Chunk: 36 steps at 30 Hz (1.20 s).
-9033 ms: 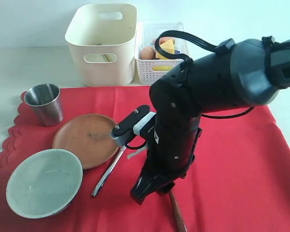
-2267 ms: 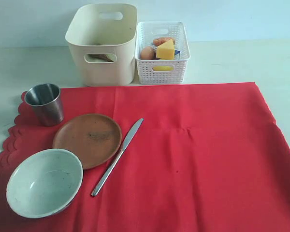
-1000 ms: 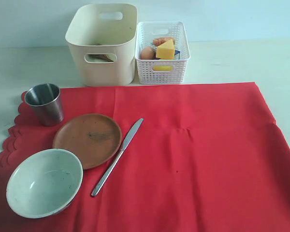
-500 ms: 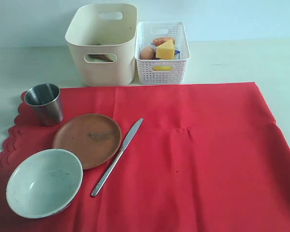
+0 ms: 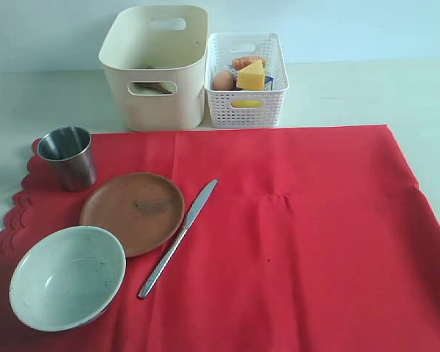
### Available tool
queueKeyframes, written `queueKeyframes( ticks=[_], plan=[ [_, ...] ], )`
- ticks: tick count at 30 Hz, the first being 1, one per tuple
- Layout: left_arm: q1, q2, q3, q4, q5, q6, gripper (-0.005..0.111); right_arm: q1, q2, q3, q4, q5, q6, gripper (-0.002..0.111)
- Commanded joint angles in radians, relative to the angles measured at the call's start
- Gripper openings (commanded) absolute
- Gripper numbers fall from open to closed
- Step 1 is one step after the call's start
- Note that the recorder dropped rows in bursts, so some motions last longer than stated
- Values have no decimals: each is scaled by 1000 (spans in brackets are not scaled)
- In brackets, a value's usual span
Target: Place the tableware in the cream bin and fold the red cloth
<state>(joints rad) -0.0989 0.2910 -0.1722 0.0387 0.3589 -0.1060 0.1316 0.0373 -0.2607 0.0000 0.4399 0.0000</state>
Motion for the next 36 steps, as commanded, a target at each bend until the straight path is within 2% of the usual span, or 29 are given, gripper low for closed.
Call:
queueKeyframes(
  ticks=[1,8,36],
  plan=[
    [-43,74,-76,3,-6,-2,0,-24,-37,7,0,-8,0,0],
    [-64,179,-169,3,-6,-4,0,-24,-37,7,0,-8,0,0],
    [-64,182,-169,3,-32,-4,0,-24,-37,7,0,-8,0,0]
  ],
)
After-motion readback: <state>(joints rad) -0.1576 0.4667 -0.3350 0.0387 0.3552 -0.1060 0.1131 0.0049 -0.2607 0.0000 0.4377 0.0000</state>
